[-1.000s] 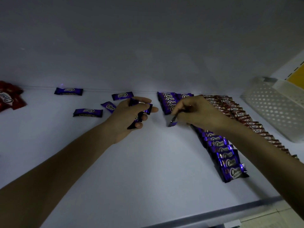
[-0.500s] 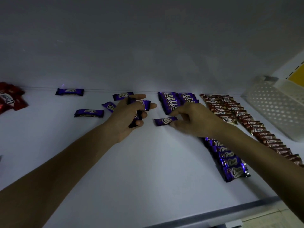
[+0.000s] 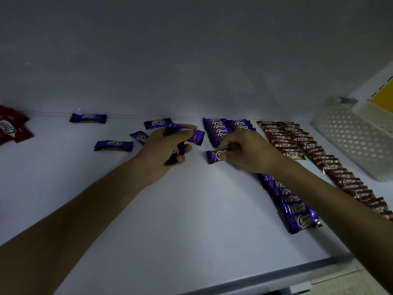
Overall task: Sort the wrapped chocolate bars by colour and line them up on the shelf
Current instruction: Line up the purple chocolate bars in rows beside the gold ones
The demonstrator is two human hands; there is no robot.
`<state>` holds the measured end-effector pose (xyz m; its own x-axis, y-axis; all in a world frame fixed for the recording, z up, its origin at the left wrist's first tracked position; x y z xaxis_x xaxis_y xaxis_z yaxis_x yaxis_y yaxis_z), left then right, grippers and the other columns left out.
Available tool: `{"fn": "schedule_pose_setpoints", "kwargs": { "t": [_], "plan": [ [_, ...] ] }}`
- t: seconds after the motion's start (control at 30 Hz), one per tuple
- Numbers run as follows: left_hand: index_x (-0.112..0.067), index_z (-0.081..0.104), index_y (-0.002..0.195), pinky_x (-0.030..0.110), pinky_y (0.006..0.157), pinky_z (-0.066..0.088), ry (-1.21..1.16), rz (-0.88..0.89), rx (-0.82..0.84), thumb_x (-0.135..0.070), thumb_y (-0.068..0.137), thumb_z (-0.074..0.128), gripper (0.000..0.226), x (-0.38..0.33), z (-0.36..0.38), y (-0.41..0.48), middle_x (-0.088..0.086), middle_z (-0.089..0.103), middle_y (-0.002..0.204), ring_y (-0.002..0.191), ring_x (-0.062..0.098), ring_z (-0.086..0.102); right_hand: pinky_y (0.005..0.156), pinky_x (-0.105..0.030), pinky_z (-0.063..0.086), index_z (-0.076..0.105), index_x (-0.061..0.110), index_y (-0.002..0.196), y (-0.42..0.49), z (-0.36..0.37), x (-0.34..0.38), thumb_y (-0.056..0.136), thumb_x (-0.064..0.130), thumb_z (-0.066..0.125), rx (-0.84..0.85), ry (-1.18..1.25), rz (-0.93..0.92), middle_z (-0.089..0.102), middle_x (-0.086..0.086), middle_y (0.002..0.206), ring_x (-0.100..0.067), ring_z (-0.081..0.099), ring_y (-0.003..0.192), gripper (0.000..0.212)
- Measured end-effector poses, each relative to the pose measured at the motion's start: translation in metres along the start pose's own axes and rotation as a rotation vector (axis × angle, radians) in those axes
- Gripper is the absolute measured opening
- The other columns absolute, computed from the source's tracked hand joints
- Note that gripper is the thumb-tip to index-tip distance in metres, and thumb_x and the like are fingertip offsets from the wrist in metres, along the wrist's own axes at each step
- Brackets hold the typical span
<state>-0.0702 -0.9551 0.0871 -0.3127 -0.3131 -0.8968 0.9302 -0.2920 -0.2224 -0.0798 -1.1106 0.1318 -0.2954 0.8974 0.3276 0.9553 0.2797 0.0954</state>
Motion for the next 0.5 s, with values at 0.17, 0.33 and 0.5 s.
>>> {"fn": "schedule_pose_setpoints", "kwargs": {
  "t": [0.17,0.33,0.5],
  "plan": [
    [-0.013,0.065,0.096,0.015,0.039,0.037,0.003,-0.001,-0.029,-0.005,0.092,0.059,0.011,-0.002,-0.002,-0.001,0.004,0.064,0.078,0.054,0.006,0.057,0.068,-0.022,0.031,0.072,0.018,0.097,-0.002,-0.014,-0.026,0.081,0.026,0.073,-0.126,-0.092,0.086,0.052,0.009,0.078,-0.012,0.050,0.077,0.018],
    [-0.012,0.061,0.090,0.015,0.038,0.039,-0.027,-0.016,-0.036,-0.005,0.091,0.059,0.007,0.000,-0.002,-0.001,0.006,0.065,0.081,0.053,0.007,0.060,0.069,-0.024,0.032,0.071,0.018,0.098,0.002,-0.014,-0.026,0.082,0.027,0.072,-0.194,-0.112,0.078,0.053,0.006,0.079,-0.013,0.050,0.078,0.018],
    [-0.011,0.062,0.095,0.015,0.038,0.039,-0.059,-0.023,-0.025,-0.006,0.093,0.056,0.008,0.001,-0.002,0.000,0.005,0.065,0.081,0.054,0.008,0.059,0.065,-0.022,0.035,0.069,0.018,0.096,0.005,-0.017,-0.020,0.086,0.026,0.068,-0.235,-0.070,0.072,0.055,0.002,0.082,-0.012,0.051,0.074,0.013]
  ]
}}
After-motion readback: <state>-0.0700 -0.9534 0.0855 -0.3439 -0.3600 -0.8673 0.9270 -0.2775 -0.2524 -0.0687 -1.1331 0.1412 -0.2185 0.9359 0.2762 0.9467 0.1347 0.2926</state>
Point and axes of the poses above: each hand's wrist, its own y-axis towards the middle knuckle, its own z-axis out of the palm, x = y × z, the point moved 9 cm from there along y, towards the middle knuckle
